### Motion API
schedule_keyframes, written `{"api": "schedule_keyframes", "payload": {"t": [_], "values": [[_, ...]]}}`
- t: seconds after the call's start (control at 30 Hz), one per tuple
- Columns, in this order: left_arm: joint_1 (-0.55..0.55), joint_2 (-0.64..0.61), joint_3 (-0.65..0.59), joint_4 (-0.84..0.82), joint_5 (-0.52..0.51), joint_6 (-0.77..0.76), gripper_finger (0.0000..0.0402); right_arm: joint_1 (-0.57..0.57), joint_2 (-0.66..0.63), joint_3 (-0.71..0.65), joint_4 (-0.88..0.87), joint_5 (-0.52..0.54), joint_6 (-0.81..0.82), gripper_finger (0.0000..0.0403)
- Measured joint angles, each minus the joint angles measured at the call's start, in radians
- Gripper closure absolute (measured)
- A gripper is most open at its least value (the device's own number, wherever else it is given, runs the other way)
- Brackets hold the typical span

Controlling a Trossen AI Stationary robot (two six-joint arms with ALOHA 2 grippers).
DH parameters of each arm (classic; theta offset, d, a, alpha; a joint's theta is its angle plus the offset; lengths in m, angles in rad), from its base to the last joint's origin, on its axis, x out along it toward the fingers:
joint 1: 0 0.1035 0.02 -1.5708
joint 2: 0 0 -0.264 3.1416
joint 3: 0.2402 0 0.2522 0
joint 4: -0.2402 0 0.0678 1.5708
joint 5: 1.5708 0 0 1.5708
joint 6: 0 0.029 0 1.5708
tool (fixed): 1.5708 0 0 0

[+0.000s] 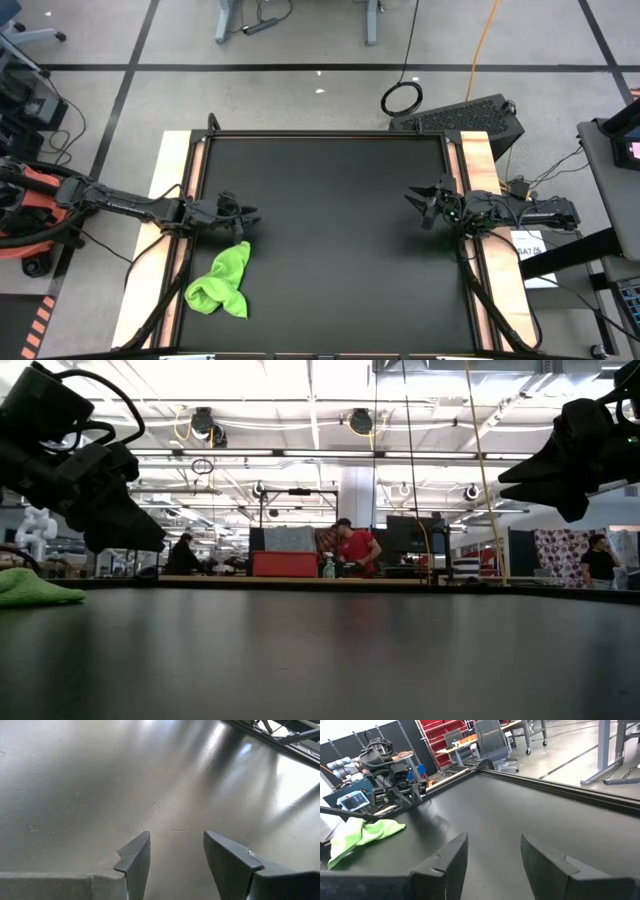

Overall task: Roll towel
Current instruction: Fold the green microfiber cloth

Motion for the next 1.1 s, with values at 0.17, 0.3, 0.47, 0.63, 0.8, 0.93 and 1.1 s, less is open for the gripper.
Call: {"api": "schedule_keyframes", "payload": {"t": [0.17, 0.3, 0.47, 0.63, 0.8, 0.93, 1.1], "values": [[0.000, 0.000, 0.000, 0.000, 0.000, 0.000, 0.0212, 0.000, 0.000, 0.000, 0.000, 0.000, 0.000, 0.0229], [0.000, 0.000, 0.000, 0.000, 0.000, 0.000, 0.0212, 0.000, 0.000, 0.000, 0.000, 0.000, 0.000, 0.0229], [0.000, 0.000, 0.000, 0.000, 0.000, 0.000, 0.0212, 0.000, 0.000, 0.000, 0.000, 0.000, 0.004, 0.0229], [0.000, 0.000, 0.000, 0.000, 0.000, 0.000, 0.0212, 0.000, 0.000, 0.000, 0.000, 0.000, 0.074, 0.0229], [0.000, 0.000, 0.000, 0.000, 0.000, 0.000, 0.0212, 0.000, 0.000, 0.000, 0.000, 0.000, 0.160, 0.0229], [0.000, 0.000, 0.000, 0.000, 0.000, 0.000, 0.0212, 0.000, 0.000, 0.000, 0.000, -0.001, 0.270, 0.0229], [0.000, 0.000, 0.000, 0.022, 0.000, -0.001, 0.0212, 0.000, 0.000, 0.000, 0.000, 0.000, 0.389, 0.0229]]}}
